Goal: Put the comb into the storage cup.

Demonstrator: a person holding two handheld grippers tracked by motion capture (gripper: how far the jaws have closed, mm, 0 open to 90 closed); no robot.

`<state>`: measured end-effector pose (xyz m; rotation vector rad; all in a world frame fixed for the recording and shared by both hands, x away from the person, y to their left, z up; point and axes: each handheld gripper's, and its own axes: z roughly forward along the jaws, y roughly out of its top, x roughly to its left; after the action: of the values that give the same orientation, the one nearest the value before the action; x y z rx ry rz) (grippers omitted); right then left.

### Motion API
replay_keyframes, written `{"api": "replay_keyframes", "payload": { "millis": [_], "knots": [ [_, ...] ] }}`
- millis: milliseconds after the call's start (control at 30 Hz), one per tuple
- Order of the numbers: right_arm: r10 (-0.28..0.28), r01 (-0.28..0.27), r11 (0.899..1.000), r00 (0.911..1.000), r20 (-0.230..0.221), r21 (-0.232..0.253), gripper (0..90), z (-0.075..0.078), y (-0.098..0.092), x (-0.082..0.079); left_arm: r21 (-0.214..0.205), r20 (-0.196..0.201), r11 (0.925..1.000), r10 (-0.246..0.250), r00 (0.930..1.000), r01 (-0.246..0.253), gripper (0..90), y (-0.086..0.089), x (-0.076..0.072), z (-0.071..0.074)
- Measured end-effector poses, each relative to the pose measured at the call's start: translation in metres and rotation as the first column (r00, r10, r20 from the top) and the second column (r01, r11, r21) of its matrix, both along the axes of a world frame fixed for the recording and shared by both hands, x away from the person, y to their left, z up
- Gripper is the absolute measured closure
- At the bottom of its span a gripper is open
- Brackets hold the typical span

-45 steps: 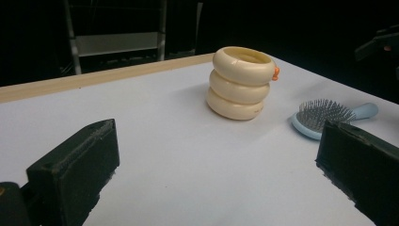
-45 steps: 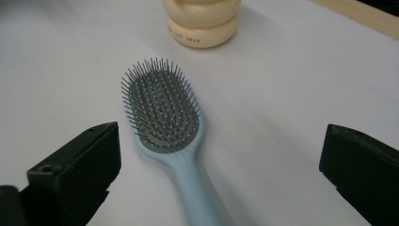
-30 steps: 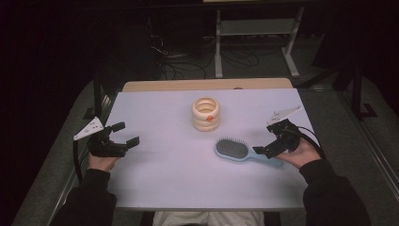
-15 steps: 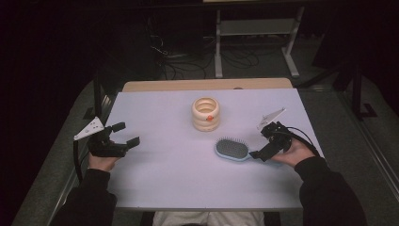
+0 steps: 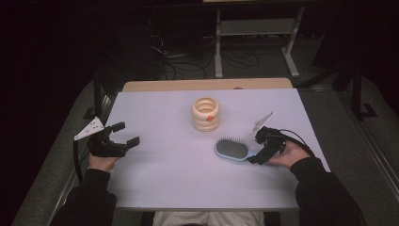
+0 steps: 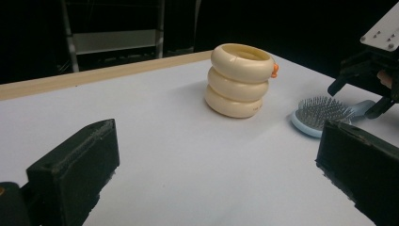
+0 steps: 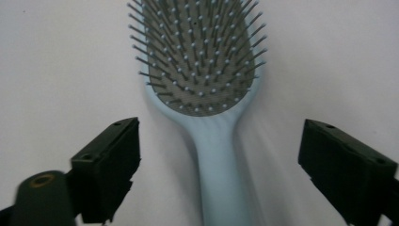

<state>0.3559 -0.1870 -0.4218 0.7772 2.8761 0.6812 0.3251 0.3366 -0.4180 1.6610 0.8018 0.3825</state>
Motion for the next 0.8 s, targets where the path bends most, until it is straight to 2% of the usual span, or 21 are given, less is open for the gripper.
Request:
{"api": "replay_keyframes", "payload": {
  "millis": [300, 500, 600, 767, 800],
  "knots": [
    [0.02, -0.021, 0.999, 0.9995, -0.025, -0.043, 23.7, -0.006, 0.003, 0.002, 0.006, 0.001, 1.0, -0.004, 1.0, 0.004, 0.0, 0.0, 0.0, 0.0],
    [0.027, -0.03, 0.997, 0.9992, -0.031, -0.076, 38.2, -0.011, 0.006, 0.003, 0.009, -0.001, 0.9999, -0.006, 1.0, 0.006, 0.0, -0.001, 0.0, 0.0],
    [0.029, -0.031, 0.996, 0.9991, -0.032, -0.087, 40.5, -0.012, 0.006, 0.004, 0.011, -0.003, 0.9999, -0.006, 1.0, 0.006, 0.0, -0.001, 0.001, 0.0],
    [0.058, -0.062, 0.994, 0.9975, -0.041, -0.094, 52.1, -0.014, 0.009, 0.004, 0.014, -0.002, 0.9999, -0.004, 1.0, 0.004, 0.0, -0.001, 0.0, 0.0],
    [0.058, -0.062, 0.994, 0.9975, -0.041, -0.094, 52.1, -0.014, 0.009, 0.004, 0.016, -0.002, 0.9999, -0.001, 1.0, 0.001, 0.0, -0.001, 0.0, 0.0]
  ]
}}
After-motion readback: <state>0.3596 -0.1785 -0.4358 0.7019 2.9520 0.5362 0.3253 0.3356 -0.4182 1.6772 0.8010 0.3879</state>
